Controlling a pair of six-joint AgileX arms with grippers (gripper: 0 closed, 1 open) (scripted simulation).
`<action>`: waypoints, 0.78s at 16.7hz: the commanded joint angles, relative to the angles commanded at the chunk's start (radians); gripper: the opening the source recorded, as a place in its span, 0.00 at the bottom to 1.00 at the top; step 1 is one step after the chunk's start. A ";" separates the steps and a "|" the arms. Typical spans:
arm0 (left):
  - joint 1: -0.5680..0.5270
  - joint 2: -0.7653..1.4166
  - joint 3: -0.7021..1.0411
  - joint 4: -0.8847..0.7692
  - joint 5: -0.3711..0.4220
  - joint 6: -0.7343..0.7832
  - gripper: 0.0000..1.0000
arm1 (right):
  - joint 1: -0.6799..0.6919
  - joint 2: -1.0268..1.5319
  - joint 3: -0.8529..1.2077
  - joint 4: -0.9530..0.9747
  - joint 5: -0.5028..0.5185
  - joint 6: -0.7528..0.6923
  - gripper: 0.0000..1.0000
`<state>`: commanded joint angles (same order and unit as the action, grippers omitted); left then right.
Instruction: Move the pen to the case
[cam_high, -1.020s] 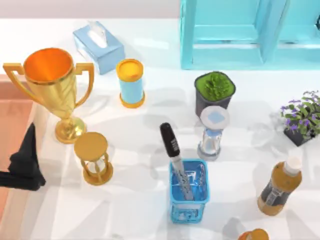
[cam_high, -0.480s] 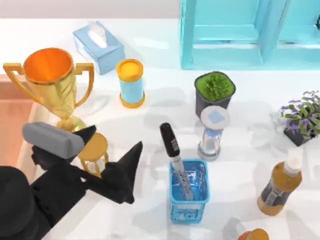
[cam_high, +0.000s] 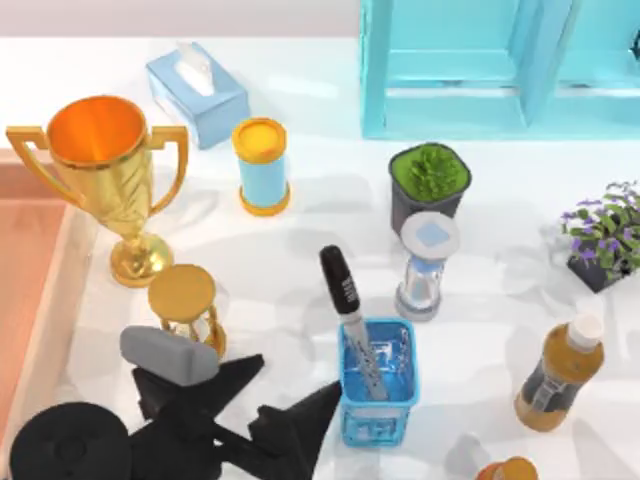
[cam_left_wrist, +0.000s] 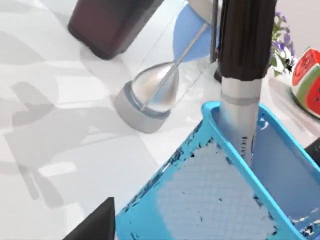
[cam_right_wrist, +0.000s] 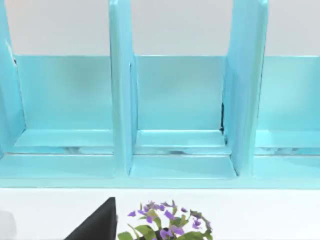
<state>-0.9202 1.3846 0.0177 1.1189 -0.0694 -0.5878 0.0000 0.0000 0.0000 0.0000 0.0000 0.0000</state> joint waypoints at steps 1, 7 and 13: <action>-0.004 0.007 -0.006 0.010 0.000 -0.011 1.00 | 0.000 0.000 0.000 0.000 0.000 0.000 1.00; 0.000 0.018 0.008 0.010 0.003 -0.012 1.00 | 0.000 0.000 0.000 0.000 0.000 0.000 1.00; 0.012 0.214 0.168 0.045 0.019 -0.009 1.00 | 0.000 0.000 0.000 0.000 0.000 0.000 1.00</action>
<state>-0.9077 1.5987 0.1852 1.1635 -0.0500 -0.5973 0.0000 0.0000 0.0000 0.0000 0.0000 0.0000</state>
